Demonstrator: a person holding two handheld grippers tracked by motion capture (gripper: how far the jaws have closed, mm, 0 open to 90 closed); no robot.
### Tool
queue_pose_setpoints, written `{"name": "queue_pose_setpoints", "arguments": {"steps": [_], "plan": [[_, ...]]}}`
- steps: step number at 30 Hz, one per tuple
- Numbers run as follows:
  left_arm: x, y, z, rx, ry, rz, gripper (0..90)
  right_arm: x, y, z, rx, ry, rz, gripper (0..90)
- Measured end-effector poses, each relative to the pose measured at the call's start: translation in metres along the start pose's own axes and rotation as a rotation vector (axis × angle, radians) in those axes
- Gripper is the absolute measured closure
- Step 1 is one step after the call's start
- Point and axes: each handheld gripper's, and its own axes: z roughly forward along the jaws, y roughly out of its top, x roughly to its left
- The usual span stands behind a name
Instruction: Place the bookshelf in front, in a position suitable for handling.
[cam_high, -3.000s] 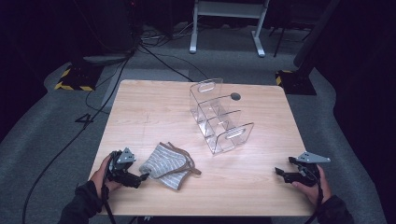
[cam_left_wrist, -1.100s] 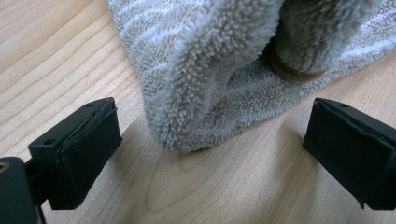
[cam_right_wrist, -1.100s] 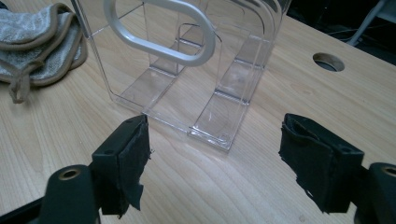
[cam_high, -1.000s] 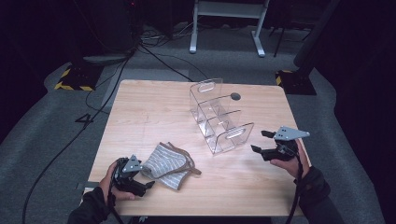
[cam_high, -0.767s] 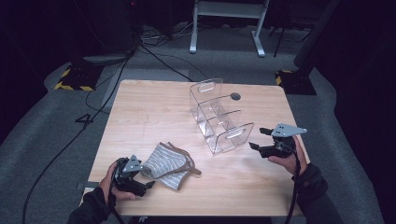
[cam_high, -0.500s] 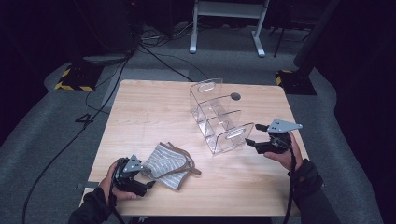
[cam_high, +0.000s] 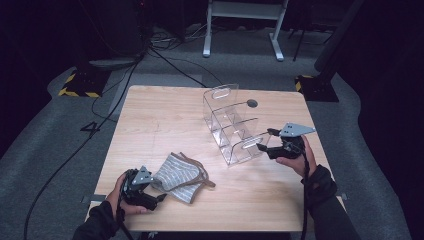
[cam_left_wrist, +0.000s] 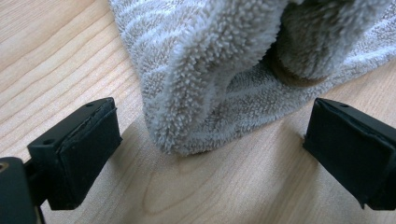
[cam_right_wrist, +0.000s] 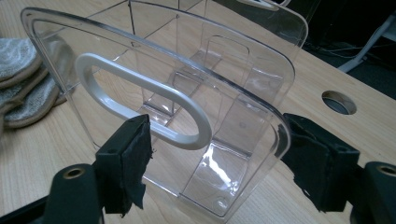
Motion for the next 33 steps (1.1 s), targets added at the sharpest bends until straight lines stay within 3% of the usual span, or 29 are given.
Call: {"name": "queue_pose_setpoints", "arguments": {"steps": [6,18,25,30,32,33], "plan": [[0.000,0.000,0.000,0.000,0.001,-0.001,3.5,0.005,0.003,0.010,0.020,0.012,-0.022,24.9],[-0.001,0.000,0.000,0.001,0.004,0.000,3.5,0.012,0.002,0.010,0.006,0.054,-0.032,26.5],[-0.002,0.000,0.000,-0.001,0.002,-0.001,3.8,0.026,0.003,0.007,-0.019,0.097,-0.077,46.6],[-0.004,0.000,-0.003,-0.021,-0.007,-0.015,11.9,0.036,0.007,0.008,-0.027,0.129,-0.111,58.4],[-0.005,0.001,-0.006,-0.040,-0.022,-0.007,20.5,0.040,0.009,0.010,-0.019,0.123,-0.126,59.5],[-0.005,0.002,-0.009,-0.051,-0.005,0.017,15.4,0.044,0.011,0.011,-0.009,0.114,-0.133,60.0]]}}
